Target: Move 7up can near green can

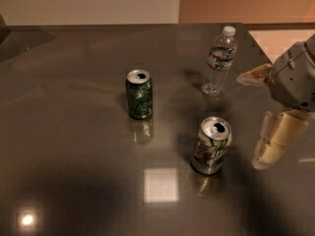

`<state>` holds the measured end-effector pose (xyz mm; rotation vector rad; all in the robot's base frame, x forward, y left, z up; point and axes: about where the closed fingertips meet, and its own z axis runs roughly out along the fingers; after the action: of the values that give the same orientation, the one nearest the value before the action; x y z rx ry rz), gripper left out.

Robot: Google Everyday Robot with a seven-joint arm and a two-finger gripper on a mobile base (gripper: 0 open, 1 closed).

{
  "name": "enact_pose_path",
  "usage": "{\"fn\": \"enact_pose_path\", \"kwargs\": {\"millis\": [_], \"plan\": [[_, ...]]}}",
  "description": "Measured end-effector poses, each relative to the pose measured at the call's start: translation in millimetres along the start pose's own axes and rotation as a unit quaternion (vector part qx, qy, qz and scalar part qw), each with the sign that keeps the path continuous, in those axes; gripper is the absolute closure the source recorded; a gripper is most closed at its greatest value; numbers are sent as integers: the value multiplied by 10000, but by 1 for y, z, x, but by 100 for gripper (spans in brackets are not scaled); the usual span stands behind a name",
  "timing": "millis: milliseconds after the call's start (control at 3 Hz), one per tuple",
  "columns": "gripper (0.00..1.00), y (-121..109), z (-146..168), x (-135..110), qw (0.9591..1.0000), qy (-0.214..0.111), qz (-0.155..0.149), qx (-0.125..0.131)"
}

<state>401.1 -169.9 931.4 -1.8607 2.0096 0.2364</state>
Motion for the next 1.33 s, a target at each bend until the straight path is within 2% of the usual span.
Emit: {"fn": "enact_pose_path", "kwargs": {"millis": [333,1000,1333], "plan": [[0,12,23,-16,9992,-254,-210,-203],[0,26,51,-34,9964,-545,-392,-516],[18,29,55,-38,9954,-613,-422,-610]]}}
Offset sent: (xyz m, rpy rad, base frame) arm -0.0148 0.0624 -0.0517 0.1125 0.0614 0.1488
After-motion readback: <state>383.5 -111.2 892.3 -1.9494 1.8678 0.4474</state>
